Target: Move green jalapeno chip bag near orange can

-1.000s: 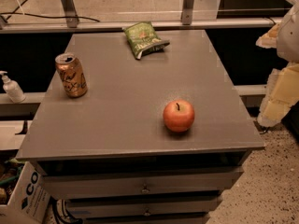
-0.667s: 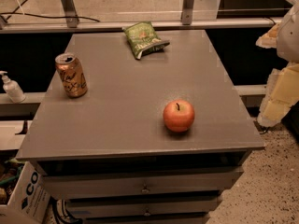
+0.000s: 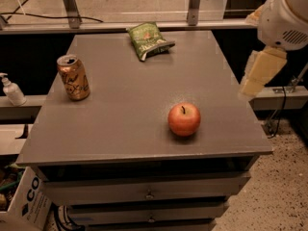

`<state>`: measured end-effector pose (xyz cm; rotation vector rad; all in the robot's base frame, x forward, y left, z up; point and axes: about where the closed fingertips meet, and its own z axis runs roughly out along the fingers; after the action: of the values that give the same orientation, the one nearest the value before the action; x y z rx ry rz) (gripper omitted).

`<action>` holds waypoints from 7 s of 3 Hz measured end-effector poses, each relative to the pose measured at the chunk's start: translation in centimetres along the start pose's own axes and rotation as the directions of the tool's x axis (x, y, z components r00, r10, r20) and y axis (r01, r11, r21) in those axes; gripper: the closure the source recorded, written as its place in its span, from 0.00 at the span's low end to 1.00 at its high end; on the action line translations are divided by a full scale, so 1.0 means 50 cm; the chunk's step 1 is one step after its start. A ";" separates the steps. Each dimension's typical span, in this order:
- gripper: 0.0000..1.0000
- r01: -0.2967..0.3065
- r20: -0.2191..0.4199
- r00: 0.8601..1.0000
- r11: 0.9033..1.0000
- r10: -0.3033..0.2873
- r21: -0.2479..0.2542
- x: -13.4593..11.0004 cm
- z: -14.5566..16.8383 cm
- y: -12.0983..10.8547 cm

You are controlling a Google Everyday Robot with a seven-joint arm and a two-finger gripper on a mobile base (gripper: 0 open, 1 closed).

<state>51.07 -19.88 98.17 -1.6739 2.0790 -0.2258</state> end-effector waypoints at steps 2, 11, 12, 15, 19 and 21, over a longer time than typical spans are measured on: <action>0.00 -0.057 0.142 0.988 0.998 0.056 0.000 -0.106 0.160 -0.115; 0.00 -0.339 0.477 0.812 0.937 0.335 -0.081 -0.355 0.558 -0.369; 0.00 -0.367 0.470 0.807 0.927 0.356 -0.072 -0.359 0.591 -0.400; 0.65 -0.416 0.488 0.768 0.903 0.414 -0.111 -0.352 0.616 -0.424; 1.00 -0.136 0.589 0.748 0.938 0.307 -0.318 -0.461 0.490 -0.241; 1.00 0.070 0.663 0.695 0.892 0.277 -0.446 -0.501 0.391 -0.071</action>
Offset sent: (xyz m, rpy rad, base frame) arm 0.1526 0.0814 -0.0677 0.2792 -0.0012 -0.0178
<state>66.78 6.26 88.56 -1.4986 1.6451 0.8859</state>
